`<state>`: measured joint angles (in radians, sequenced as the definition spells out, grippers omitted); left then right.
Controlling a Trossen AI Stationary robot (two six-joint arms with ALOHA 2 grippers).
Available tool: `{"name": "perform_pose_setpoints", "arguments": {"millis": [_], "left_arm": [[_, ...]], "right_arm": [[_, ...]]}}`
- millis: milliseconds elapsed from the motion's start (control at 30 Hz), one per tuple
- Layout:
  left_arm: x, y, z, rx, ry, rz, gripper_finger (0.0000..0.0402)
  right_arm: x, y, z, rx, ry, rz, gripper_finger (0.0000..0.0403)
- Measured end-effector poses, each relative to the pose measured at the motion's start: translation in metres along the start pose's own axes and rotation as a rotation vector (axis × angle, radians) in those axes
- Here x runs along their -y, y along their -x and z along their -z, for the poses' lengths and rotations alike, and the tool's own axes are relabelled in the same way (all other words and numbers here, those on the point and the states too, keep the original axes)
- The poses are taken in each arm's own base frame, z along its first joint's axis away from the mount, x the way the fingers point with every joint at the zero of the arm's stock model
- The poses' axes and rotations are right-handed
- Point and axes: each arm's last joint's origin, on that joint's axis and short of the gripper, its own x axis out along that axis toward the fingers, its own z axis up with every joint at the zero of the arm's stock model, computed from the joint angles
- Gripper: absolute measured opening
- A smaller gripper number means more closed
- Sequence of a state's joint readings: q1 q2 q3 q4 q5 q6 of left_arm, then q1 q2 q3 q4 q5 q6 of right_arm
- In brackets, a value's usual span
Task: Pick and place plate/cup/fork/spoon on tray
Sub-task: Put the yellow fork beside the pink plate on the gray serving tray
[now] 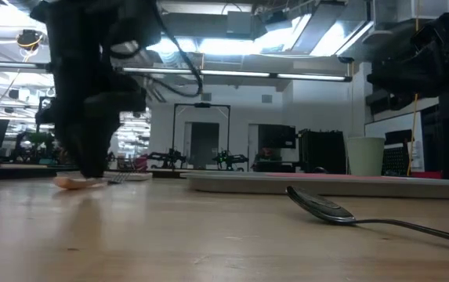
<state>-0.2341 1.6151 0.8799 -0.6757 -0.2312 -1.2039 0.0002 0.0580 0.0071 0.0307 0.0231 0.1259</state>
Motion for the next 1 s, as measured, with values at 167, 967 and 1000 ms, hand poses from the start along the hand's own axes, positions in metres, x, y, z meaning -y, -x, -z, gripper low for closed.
{"name": "perform_pose_setpoints", "arguments": {"millis": [167,967,1000], "left_arm": [[0.001,0.021,-0.001,0.059,0.01,0.017,0.0096],[-0.019,0.017,-0.016,0.083,0.371,-0.177,0.0096],[-0.02,0.015,-0.018,0.083,0.379,-0.186,0.0096]], "right_arm": [[0.0,0.0,0.0,-0.003,0.0,-0.002,0.0079],[-0.001,0.0,0.001,-0.016,0.001,-0.024,0.0079],[-0.001,0.0,0.001,-0.016,0.002,-0.024,0.0079]]}}
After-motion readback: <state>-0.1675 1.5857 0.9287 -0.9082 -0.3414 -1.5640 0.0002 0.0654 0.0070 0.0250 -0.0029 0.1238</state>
